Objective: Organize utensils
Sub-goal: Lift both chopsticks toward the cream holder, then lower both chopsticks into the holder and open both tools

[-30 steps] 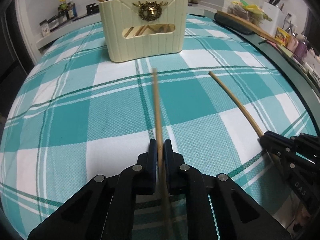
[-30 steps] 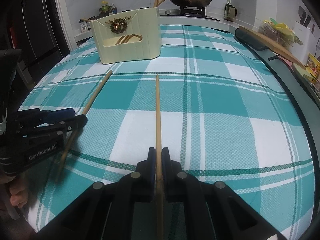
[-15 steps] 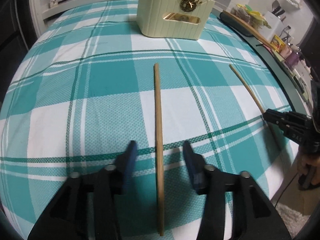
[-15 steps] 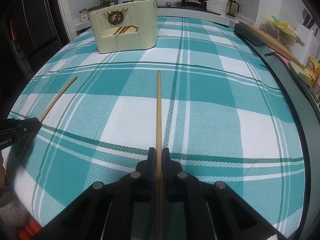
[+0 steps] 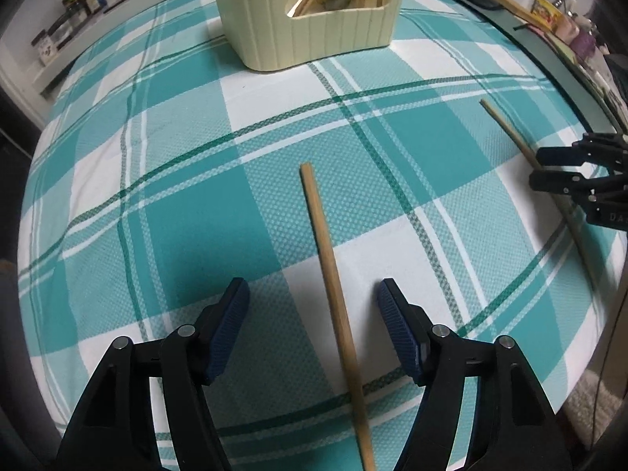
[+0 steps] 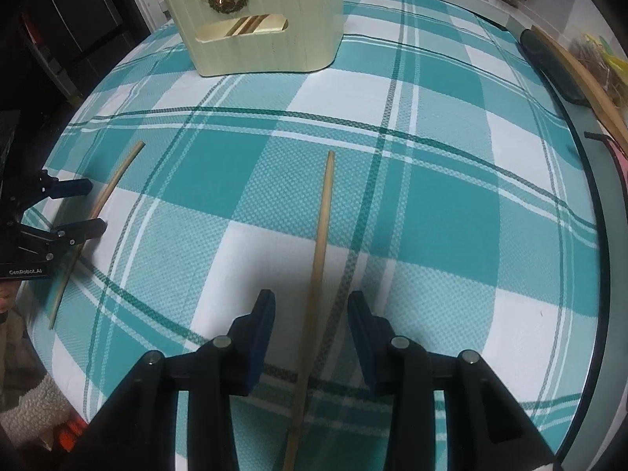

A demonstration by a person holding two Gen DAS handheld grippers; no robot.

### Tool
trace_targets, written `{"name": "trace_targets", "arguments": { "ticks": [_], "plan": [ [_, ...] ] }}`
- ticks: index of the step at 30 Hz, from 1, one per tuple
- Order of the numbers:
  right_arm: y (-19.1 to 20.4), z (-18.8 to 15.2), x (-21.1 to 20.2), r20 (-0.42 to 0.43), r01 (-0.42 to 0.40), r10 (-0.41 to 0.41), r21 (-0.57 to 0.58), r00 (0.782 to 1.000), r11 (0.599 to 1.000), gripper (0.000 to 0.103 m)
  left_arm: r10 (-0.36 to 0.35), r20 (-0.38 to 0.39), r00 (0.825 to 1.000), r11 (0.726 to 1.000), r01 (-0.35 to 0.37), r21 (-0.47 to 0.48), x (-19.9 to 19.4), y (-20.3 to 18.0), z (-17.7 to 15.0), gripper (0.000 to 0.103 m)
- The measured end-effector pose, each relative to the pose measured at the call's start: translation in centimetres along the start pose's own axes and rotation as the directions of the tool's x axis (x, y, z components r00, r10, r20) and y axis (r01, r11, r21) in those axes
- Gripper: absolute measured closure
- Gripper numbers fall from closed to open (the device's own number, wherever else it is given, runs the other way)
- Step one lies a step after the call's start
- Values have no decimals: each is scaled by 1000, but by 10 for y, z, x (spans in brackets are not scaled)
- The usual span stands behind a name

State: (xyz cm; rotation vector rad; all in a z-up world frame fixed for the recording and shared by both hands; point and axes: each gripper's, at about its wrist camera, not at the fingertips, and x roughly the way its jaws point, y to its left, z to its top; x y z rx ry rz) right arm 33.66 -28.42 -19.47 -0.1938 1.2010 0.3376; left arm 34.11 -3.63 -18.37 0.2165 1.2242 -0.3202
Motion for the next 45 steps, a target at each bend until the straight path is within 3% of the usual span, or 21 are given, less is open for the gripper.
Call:
{"name": "trace_targets", "arguments": {
  "ticks": [2, 3, 4, 5, 8, 11, 14, 18, 23, 26, 28, 33, 36, 39, 41, 43, 45],
  "plan": [
    [5, 13, 6, 13, 26, -26, -23, 1000, 999, 63, -8, 5, 1000, 1000, 8, -9, 0, 1, 7, 66],
    [6, 19, 7, 34, 31, -30, -17, 999, 999, 64, -6, 5, 1000, 1000, 6, -13, 0, 1, 10, 92],
    [7, 24, 9, 45, 34, -33, -12, 998, 999, 77, 1, 8, 1000, 1000, -1, -23, 0, 2, 12, 97],
    [8, 30, 11, 56, 47, -46, -12, 997, 999, 94, -5, 18, 1000, 999, 6, -34, 0, 3, 14, 98],
    [7, 38, 9, 78, 40, -41, 17, 996, 999, 96, -14, 108, 994, 998, 21, -65, -20, 6, 13, 98],
    [15, 33, -31, 202, 7, -7, 4, 979, 1000, 96, -32, 259, 965, 995, 55, -81, -69, 12, 2, 98],
    [22, 20, -87, 341, -17, 24, -23, 940, 1000, 96, -54, 389, 920, 993, 89, -72, -121, 14, -13, 98],
    [33, 3, -146, 458, -33, 55, -55, 887, 998, 96, -84, 509, 857, 991, 126, -49, -170, 16, -31, 98],
    [42, -4, -185, 563, -22, 59, -73, 825, 997, 96, -84, 586, 806, 985, 157, -74, -193, 20, -33, 99],
    [48, 0, -199, 617, -3, 48, -74, 786, 997, 96, -92, 612, 785, 980, 182, -86, -205, 25, -29, 99],
    [50, 4, -206, 635, 9, 39, -72, 771, 997, 96, -103, 621, 777, 976, 198, -86, -214, 28, -25, 99],
    [41, 36, -213, 618, 18, 29, -69, 786, 997, 96, -105, 635, 766, 976, 201, -81, -233, 40, -3, 99],
    [32, 59, -220, 622, 15, 29, -65, 783, 998, 96, -87, 672, 735, 979, 186, -77, -254, 44, 17, 99],
    [27, 85, -238, 664, 25, 22, -62, 747, 998, 96, -63, 726, 684, 982, 172, -77, -279, 48, 48, 99],
    [26, 102, -250, 699, 24, 26, -62, 715, 998, 96, -51, 748, 662, 982, 168, -81, -287, 50, 73, 99],
    [26, 119, -259, 733, 28, 29, -65, 679, 997, 96, -23, 763, 647, 984, 148, -95, -289, 52, 98, 99],
    [28, 135, -262, 760, 38, 27, -68, 650, 997, 96, -14, 763, 646, 981, 156, -114, -281, 56, 124, 99]
  ]
}}
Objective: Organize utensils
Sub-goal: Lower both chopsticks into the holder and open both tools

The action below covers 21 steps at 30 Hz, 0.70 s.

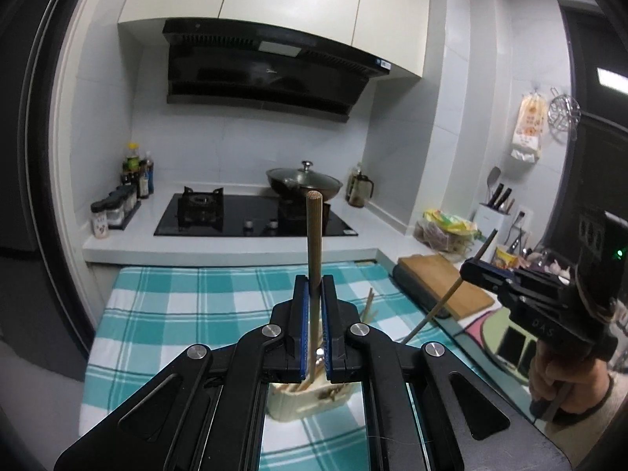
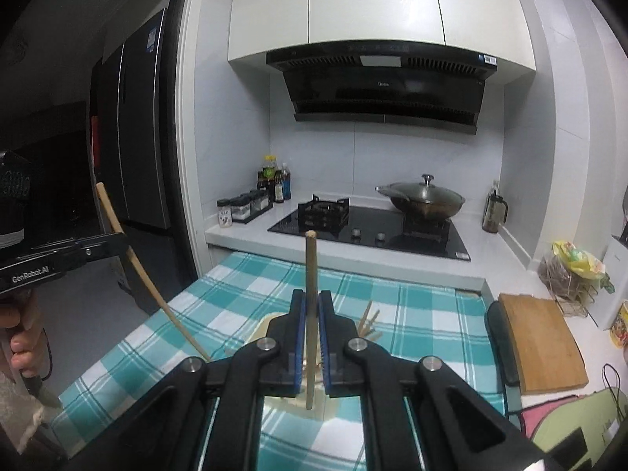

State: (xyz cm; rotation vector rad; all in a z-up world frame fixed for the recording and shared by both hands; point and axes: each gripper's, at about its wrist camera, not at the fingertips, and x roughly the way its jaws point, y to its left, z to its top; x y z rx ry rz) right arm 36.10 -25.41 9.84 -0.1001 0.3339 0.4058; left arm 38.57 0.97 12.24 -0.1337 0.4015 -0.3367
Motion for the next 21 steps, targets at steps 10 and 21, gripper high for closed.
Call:
{"name": "trace_targets", "arguments": {
  "ticks": [10, 21],
  "plan": [
    [-6, -27, 118, -189, -32, 35, 19, 981, 999, 96, 32, -260, 965, 997, -48, -56, 138, 18, -34, 99],
    [-33, -71, 166, -320, -59, 137, 241, 937, 969, 49, 166, -228, 959, 986, -167, 14, 125, 23, -71, 17]
  ]
}}
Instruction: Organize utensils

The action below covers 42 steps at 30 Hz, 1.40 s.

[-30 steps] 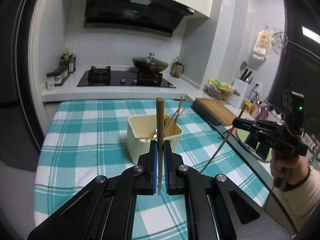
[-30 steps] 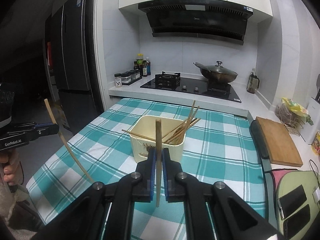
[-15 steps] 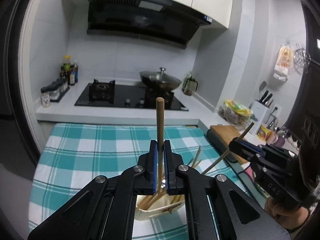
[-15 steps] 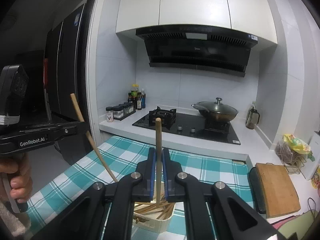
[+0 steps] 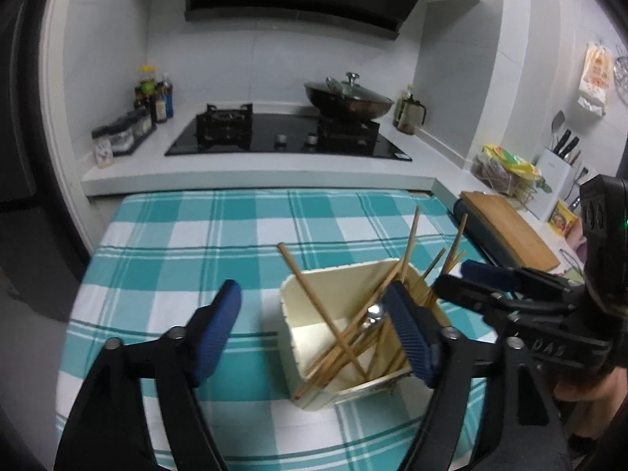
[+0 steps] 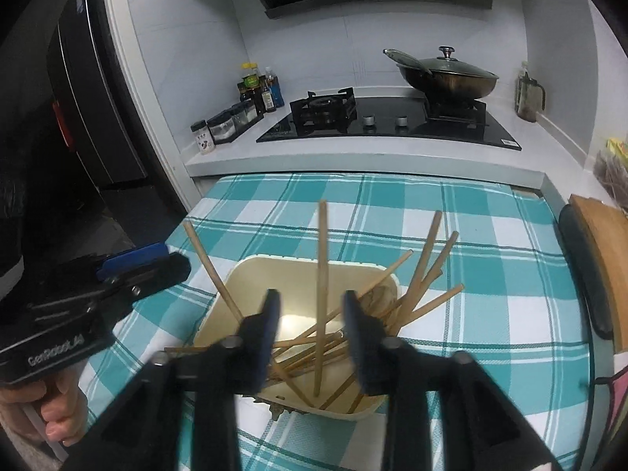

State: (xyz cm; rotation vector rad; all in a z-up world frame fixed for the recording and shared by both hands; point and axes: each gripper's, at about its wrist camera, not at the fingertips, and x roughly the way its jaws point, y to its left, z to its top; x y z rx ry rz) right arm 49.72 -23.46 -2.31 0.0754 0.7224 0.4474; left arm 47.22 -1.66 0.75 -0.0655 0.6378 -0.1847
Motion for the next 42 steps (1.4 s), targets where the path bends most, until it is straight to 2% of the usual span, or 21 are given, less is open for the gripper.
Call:
{"name": "trace_targets", "arguments": {
  "ticks": [3, 7, 9, 15, 18, 22, 26, 34, 42],
  "plan": [
    [-4, -13, -28, 49, 14, -14, 8, 999, 1000, 45, 96, 72, 993, 992, -101, 68, -39, 0, -17, 1],
    [4, -40, -71, 107, 99, -94, -41, 990, 994, 18, 276, 125, 953, 948, -291, 131, -84, -10, -57, 0],
    [13, -63, -95, 144, 154, -145, -54, 979, 987, 16, 319, 101, 942, 933, -331, 140, -98, -18, -80, 0],
    [42, -126, -143, 179, 194, -188, -16, 966, 981, 15, 350, 112, 930, 929, -360, 91, -151, -40, -135, 0],
    [56, -153, -162, 184, 229, -220, -26, 958, 973, 15, 316, 73, 946, 946, -320, 52, -170, -41, -145, 0],
    [62, -175, -178, 138, 244, -241, -2, 961, 970, 15, 269, 56, 962, 963, -269, -4, -192, -42, -155, 0],
    [70, -184, -192, 129, 247, -247, 19, 960, 969, 15, 256, 24, 966, 967, -256, -14, -205, -48, -162, 0],
    [89, -190, -212, 140, 262, -262, 13, 955, 965, 15, 262, 38, 964, 965, -262, -7, -225, -57, -160, 0],
    [106, -189, -227, 174, 295, -285, -36, 943, 955, 15, 276, 34, 961, 961, -275, -6, -227, -58, -157, 0]
  ]
}}
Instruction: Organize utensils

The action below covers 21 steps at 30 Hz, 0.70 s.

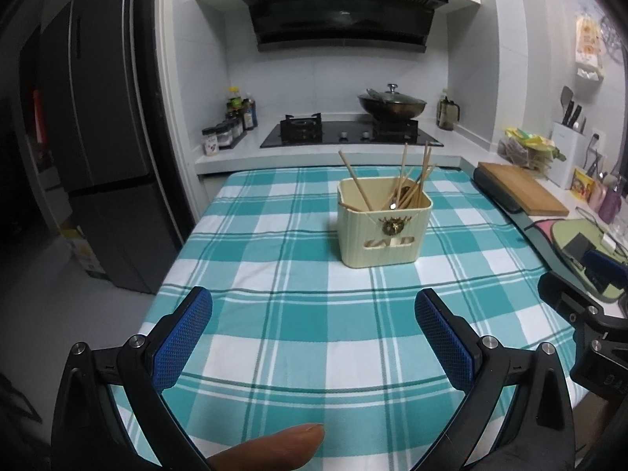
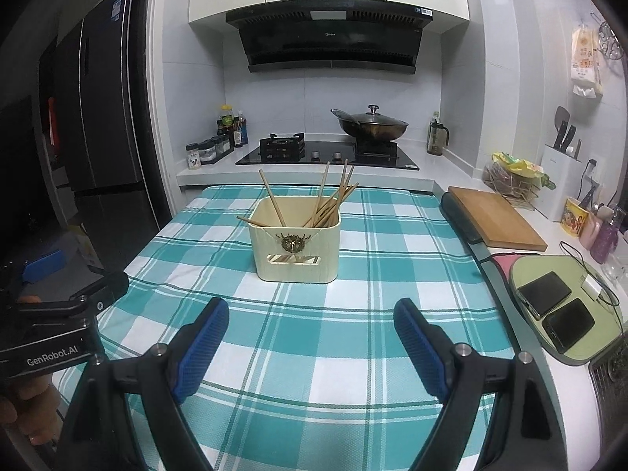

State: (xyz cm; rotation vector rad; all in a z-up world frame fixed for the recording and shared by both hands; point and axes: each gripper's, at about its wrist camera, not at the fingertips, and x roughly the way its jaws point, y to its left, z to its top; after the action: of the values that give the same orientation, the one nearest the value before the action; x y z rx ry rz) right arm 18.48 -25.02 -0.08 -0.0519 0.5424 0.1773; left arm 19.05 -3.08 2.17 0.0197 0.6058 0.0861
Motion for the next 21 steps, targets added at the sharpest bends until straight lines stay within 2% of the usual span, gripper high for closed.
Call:
{"name": "trace_targets", "arguments": {
  "ticks": [21],
  "plan": [
    [4, -5, 0, -2, 30, -30, -33, 1000, 999, 15, 19, -26, 999, 1000, -19, 2, 10, -1, -8, 0]
  ]
}}
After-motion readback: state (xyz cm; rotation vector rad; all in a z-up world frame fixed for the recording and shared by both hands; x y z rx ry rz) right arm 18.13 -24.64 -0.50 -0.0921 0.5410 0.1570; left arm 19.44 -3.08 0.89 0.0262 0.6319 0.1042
